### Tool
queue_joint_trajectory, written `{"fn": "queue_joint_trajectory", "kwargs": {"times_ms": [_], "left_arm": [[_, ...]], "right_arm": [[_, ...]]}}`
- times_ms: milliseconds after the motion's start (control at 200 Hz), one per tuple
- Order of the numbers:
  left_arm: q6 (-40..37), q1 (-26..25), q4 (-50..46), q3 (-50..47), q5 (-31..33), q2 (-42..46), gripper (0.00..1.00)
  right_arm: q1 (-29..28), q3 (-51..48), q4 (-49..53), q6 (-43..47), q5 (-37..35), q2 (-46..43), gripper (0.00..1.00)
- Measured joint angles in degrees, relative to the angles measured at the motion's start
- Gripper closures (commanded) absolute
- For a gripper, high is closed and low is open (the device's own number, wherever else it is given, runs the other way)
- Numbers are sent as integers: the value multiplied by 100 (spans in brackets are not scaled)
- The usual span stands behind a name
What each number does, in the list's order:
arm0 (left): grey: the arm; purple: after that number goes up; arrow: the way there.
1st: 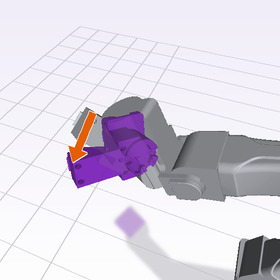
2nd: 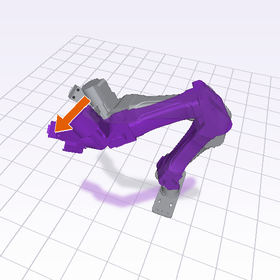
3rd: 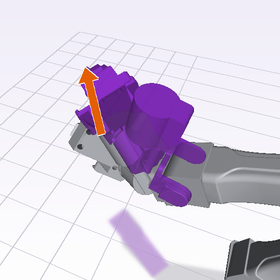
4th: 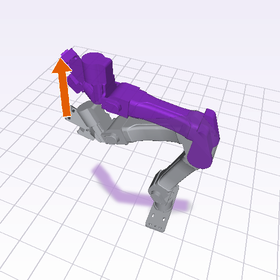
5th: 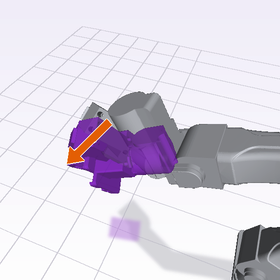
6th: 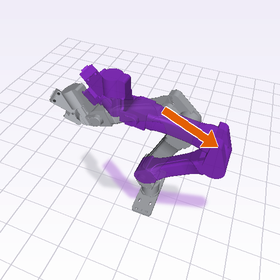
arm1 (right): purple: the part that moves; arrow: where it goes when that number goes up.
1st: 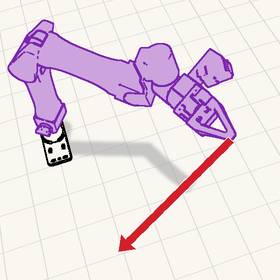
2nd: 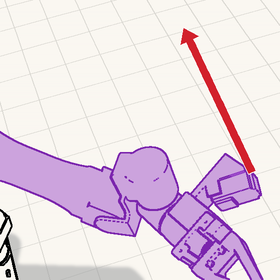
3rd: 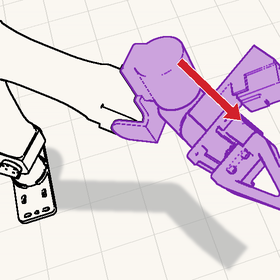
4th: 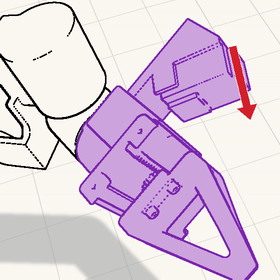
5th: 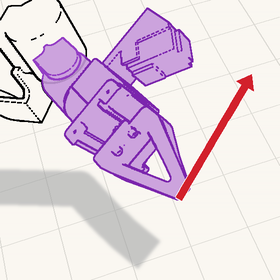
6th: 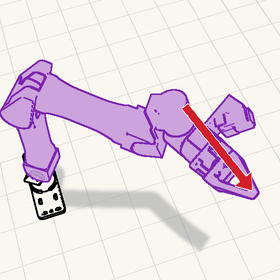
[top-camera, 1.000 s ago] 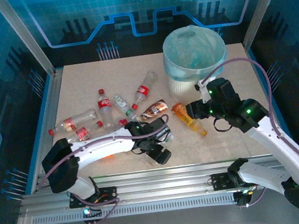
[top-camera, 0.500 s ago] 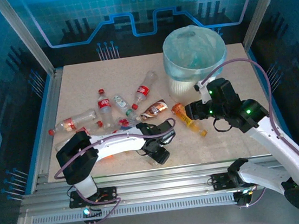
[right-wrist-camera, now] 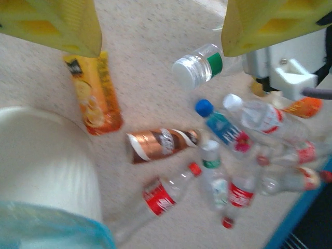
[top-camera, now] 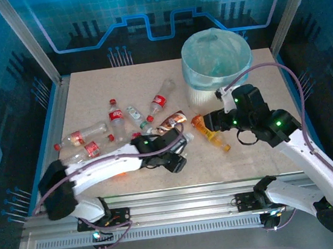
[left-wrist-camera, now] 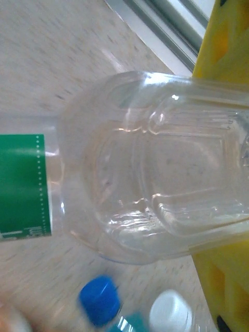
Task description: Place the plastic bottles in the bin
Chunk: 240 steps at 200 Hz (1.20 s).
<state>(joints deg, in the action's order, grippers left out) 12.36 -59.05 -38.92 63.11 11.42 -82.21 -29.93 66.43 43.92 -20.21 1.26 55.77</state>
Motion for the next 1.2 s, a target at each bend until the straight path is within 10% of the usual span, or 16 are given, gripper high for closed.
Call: {"fn": "queue_joint_trajectory", "kwargs": {"times_ms": [375,1201], "left_arm": [[-1165,0,1860,-962,750,2704,42],[-1834,0,2277,-1080,339,2946,43]], "right_arm": [[-649,173,-1517,-422,1132,-44,29],[-1368,752,-1672,-361,1270,680,48]]}}
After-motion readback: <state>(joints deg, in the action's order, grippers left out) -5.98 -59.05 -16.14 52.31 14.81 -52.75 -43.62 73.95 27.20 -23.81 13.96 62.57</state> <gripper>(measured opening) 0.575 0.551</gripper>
